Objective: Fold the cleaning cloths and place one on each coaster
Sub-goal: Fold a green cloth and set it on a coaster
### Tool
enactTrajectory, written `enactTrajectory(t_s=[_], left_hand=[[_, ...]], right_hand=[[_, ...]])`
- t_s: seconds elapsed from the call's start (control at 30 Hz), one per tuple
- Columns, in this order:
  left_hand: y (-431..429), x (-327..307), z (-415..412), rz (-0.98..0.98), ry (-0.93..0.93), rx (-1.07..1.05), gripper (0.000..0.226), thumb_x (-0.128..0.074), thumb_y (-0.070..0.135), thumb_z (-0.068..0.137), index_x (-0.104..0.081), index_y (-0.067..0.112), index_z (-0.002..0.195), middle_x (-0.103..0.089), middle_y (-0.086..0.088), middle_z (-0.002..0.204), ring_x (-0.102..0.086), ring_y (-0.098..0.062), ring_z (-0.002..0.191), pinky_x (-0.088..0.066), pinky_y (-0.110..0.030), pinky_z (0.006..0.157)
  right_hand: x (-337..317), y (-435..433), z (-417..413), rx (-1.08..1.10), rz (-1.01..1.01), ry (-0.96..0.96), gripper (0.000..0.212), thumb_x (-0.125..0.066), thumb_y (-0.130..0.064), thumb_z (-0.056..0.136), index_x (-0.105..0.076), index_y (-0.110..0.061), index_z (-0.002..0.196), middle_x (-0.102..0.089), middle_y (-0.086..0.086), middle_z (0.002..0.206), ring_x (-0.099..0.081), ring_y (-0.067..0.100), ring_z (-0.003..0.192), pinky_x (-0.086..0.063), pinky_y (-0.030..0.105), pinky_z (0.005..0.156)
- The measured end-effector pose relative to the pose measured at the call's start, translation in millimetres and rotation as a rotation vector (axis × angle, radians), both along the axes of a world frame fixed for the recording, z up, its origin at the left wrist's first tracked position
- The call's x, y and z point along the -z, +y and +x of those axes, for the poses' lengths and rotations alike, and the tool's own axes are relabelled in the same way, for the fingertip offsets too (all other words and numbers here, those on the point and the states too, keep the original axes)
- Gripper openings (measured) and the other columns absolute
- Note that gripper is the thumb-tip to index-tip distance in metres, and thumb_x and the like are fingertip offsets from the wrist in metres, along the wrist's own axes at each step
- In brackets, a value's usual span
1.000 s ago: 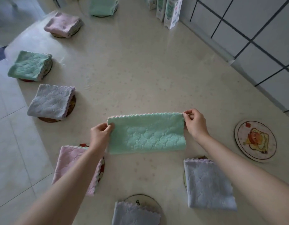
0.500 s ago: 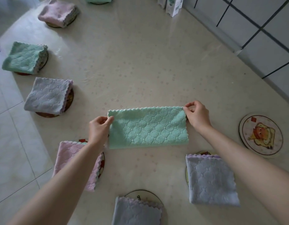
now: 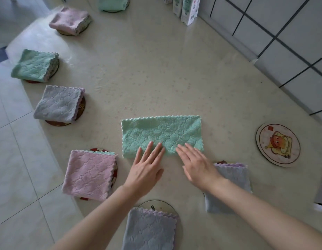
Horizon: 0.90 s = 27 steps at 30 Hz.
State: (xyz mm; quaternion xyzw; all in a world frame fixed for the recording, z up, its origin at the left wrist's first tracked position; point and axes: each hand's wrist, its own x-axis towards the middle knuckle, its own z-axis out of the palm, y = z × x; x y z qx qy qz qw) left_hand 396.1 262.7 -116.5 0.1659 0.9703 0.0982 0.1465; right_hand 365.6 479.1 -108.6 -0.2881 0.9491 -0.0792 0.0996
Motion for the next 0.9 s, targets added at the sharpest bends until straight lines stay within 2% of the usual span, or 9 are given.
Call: enactTrajectory(t_s=[0.17,0.3,0.4,0.5,0.6,0.73,0.9], left_hand=[[-14,2,15,-0.06,-0.057,-0.015,0.063,-0.03,0.044,0.094,-0.016,0.025,0.151,-0.009,0.007,0.159,-0.001,-0.023,0.147,-0.012,-0.053,0.116],[-29,-2,24,-0.096,-0.067,-0.085,0.062,-0.027,0.046,0.094,-0.015,0.027,0.151,-0.008,0.008,0.159,-0.005,-0.021,0.147,-0.007,-0.05,0.117],[-34,-10,31,-0.125,-0.049,-0.182,0.062,-0.027,0.045,0.094,-0.022,0.022,0.151,-0.015,0.004,0.158,-0.012,-0.02,0.146,0.0,-0.046,0.116],[-35,-17,37,-0.119,-0.069,-0.306,0.064,-0.037,0.04,0.097,-0.013,0.016,0.152,-0.006,0.0,0.159,-0.001,-0.017,0.147,0.006,-0.044,0.118],[-31,-25,36,-0.171,-0.113,-0.366,0.067,-0.035,0.039,0.097,-0.007,0.012,0.152,0.001,-0.004,0.16,0.006,-0.018,0.147,0.01,-0.045,0.117],[-26,-31,29,-0.188,-0.158,-0.375,0.065,-0.032,0.037,0.098,-0.008,0.009,0.152,-0.001,-0.008,0.16,0.002,-0.019,0.147,0.003,-0.044,0.119],[-24,-33,28,-0.182,-0.164,-0.367,0.064,-0.032,0.033,0.098,-0.008,0.006,0.151,-0.001,-0.011,0.16,0.002,-0.022,0.147,0.002,-0.045,0.119]], right_hand=[[-1,15,10,0.027,0.068,0.034,0.065,-0.075,-0.015,0.067,-0.057,-0.008,0.128,-0.055,0.008,0.135,-0.053,0.025,0.124,-0.049,0.042,0.097],[-1,24,11,0.059,0.093,0.061,0.063,-0.078,-0.014,0.062,-0.062,-0.009,0.123,-0.06,0.006,0.129,-0.059,0.022,0.117,-0.05,0.043,0.093],[-2,27,8,0.119,0.099,0.064,0.059,-0.079,-0.012,0.06,-0.065,-0.01,0.118,-0.064,0.005,0.122,-0.063,0.021,0.11,-0.051,0.045,0.09],[-3,23,4,0.143,0.088,0.081,0.057,-0.074,-0.002,0.062,-0.063,-0.008,0.118,-0.064,0.008,0.117,-0.064,0.025,0.104,-0.053,0.041,0.087],[-5,17,-4,0.139,0.137,0.116,0.06,-0.072,0.007,0.057,-0.062,-0.004,0.115,-0.063,0.011,0.108,-0.063,0.028,0.095,-0.054,0.038,0.075],[-9,6,-13,0.161,0.211,0.126,0.051,-0.072,0.01,0.052,-0.06,-0.008,0.097,-0.059,0.01,0.094,-0.058,0.029,0.082,-0.049,0.037,0.058],[-8,0,-22,0.168,0.232,0.166,0.045,-0.065,0.011,0.051,-0.055,-0.009,0.09,-0.056,0.013,0.086,-0.056,0.032,0.074,-0.045,0.038,0.053]])
